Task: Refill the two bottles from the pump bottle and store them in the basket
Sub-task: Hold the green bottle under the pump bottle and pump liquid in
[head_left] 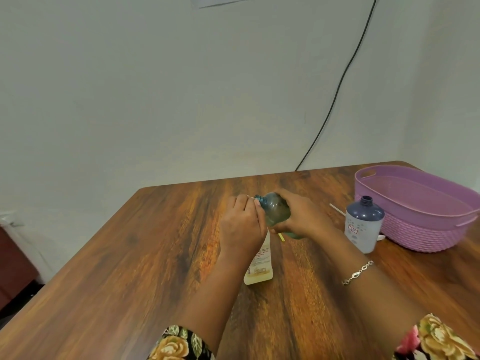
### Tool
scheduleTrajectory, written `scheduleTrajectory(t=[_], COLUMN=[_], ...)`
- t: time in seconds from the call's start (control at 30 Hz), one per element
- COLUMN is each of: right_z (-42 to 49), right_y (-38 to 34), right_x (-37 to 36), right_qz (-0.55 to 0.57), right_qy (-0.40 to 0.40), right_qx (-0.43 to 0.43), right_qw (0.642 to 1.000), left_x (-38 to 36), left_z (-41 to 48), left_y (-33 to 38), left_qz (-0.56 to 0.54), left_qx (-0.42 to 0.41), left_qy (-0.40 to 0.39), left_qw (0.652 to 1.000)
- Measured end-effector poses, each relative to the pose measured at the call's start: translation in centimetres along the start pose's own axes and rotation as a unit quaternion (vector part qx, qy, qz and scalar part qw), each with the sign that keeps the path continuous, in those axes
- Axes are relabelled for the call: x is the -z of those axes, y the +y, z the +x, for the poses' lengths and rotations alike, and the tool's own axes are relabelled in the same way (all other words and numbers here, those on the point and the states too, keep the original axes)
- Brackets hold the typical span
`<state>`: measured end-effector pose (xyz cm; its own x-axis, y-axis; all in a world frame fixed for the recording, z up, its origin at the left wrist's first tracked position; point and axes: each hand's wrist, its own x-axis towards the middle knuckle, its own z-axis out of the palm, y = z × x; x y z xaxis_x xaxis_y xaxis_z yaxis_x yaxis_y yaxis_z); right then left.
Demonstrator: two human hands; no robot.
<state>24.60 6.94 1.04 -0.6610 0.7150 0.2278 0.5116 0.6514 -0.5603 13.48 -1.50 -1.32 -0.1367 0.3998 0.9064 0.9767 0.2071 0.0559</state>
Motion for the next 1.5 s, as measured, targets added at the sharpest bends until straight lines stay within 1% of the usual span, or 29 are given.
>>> scheduleTrajectory(t=[0.1, 0.27, 0.4, 0.53, 0.67, 0.83, 1.0, 1.3, 1.5], right_z=[-0.1, 0.2, 0.2, 0.1, 0.2, 0.6, 0.4, 0.5, 0.3], right_y=[-0.1, -0.5, -0.2, 0.0, -0.2, -0.3, 0.0, -0.4, 0.2], right_x=[0.0, 0.5, 0.0, -0.3, -0.2, 0.3, -0.3, 0.6, 0.1], right_qz=[0.003, 0.010, 0.001, -0.001, 0.019, 0.008, 0.014, 0.002, 0.011], right_qy=[0.008, 0.024, 0.014, 0.003, 0.025, 0.024, 0.002, 0.025, 0.010], right_qx=[0.001, 0.010, 0.005, 0.000, -0.001, 0.008, -0.006, 0.010, 0.008], right_qw=[1.000, 1.000, 1.000, 1.000, 0.999, 1.000, 1.000, 1.000, 1.000], left_x=[0.3, 0.6, 0.0, -0.1, 0.4, 0.4, -0.3, 0.6, -0.2], left_z=[0.2, 1.3, 0.1, -0.4, 0.5, 0.1, -0.7, 1.3, 0.4], left_y=[0.0, -0.4, -0.3, -0.1, -0.3, -0.2, 0.0, 0.0, 0.3], left_qz=[0.001, -0.011, -0.011, 0.002, -0.014, -0.026, -0.023, -0.016, -0.002], left_qx=[0.004, 0.005, 0.000, -0.008, -0.003, 0.000, 0.003, 0.006, 0.010], left_qy=[-0.017, -0.011, 0.002, -0.011, -0.024, -0.029, -0.018, -0.012, 0.003], left_qw=[1.000, 1.000, 1.000, 1.000, 1.000, 0.999, 1.000, 1.000, 1.000])
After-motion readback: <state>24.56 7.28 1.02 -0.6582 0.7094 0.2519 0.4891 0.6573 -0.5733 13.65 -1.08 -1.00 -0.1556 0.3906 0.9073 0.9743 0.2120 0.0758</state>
